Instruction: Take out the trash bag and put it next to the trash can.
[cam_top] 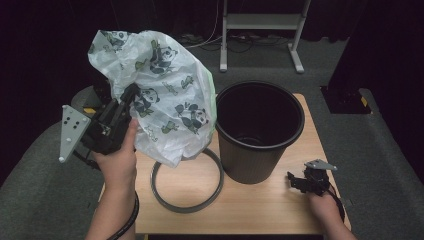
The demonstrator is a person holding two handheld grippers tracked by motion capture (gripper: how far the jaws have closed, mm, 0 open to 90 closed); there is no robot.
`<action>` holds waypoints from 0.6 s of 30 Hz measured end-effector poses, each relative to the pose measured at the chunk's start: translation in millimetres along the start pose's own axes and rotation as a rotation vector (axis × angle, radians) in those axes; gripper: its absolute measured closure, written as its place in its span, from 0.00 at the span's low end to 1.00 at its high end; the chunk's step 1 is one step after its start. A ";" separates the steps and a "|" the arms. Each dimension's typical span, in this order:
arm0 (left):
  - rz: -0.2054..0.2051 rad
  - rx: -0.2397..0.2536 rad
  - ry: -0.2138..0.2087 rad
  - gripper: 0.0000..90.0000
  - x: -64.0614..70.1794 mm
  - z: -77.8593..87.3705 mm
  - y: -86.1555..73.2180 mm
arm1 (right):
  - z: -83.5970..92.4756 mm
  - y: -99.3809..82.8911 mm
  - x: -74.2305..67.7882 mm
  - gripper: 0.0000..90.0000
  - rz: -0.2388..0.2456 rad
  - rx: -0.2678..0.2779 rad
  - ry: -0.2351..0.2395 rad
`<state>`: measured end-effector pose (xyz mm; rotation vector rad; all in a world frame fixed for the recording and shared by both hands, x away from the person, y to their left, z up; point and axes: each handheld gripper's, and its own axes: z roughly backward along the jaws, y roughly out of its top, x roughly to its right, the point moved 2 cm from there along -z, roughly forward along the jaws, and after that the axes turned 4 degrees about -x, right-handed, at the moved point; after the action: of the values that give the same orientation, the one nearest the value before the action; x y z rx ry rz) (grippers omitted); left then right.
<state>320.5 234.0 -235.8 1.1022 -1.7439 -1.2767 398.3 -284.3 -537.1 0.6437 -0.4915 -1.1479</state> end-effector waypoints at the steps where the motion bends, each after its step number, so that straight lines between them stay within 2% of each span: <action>1: 0.001 -0.002 0.004 0.99 -1.4 0.9 -1.2 | 0.0 0.1 0.4 0.21 0.000 -0.001 0.001; 8: 0.004 -0.038 0.046 0.99 -16.3 7.1 -16.5 | -0.2 0.1 0.5 0.21 -0.002 -0.002 0.004; 18: 0.014 -0.077 0.086 0.99 -29.0 8.4 -33.6 | -0.1 0.1 0.2 0.21 0.003 -0.001 0.007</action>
<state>332.1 258.7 -271.8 1.0832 -1.6229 -1.2595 398.5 -284.5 -537.0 0.6457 -0.4853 -1.1431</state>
